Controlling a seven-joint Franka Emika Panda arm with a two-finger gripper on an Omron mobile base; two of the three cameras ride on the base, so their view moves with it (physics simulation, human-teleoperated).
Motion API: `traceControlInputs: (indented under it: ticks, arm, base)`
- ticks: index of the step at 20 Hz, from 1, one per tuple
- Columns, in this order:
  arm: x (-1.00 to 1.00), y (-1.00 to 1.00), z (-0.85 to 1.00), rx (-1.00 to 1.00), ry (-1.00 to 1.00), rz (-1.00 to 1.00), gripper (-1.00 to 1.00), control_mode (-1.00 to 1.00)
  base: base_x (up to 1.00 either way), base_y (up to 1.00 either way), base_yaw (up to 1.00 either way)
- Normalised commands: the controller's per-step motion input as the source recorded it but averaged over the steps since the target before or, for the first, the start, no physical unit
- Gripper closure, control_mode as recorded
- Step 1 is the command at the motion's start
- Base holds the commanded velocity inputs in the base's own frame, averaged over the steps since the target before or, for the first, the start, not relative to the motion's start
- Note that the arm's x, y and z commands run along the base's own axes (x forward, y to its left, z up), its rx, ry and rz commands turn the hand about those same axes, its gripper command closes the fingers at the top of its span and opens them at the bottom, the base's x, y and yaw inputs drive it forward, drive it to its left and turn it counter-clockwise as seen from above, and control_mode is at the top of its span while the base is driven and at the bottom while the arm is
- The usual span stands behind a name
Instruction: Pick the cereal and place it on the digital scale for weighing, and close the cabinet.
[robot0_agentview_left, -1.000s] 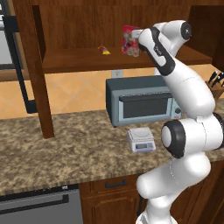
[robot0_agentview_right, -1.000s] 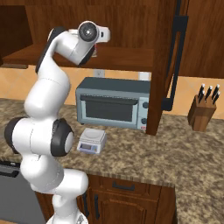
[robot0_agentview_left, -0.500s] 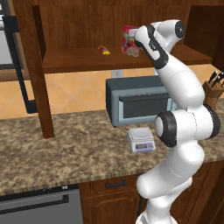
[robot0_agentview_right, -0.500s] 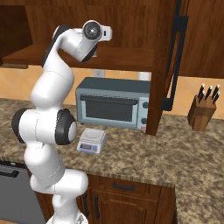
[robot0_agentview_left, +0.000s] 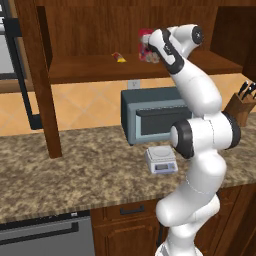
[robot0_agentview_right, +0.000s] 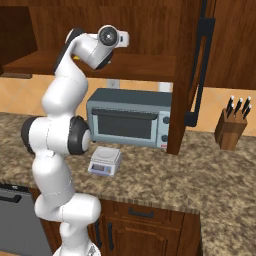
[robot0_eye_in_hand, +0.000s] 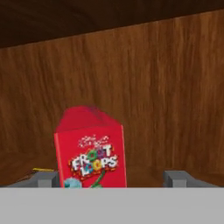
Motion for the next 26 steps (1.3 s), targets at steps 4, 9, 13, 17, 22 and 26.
traceControlInputs:
  ticks: [4,9,13,17,22,26]
  arm:
    - [0.28,0.11,-0.01,0.00,0.00,0.00,1.00,-1.00]
    - [0.08,0.04,0.00,0.00,0.00,0.02,1.00,-1.00]
    - [-0.11,0.00,0.02,0.00,-0.03,0.05,1.00,-1.00]
    - [-0.41,0.00,0.23,0.00,-0.16,0.00,1.00,-1.00]
    - [-0.56,0.06,0.04,0.00,-0.15,0.00,1.00,-1.00]
    - [-0.98,0.00,-0.03,0.00,-0.21,0.00,1.00,-1.00]
  base:
    - [0.00,0.00,0.00]
    - [0.00,0.00,0.00]
    - [0.00,0.00,0.00]
    - [0.00,0.00,0.00]
    - [0.00,0.00,0.00]
    - [0.00,0.00,0.00]
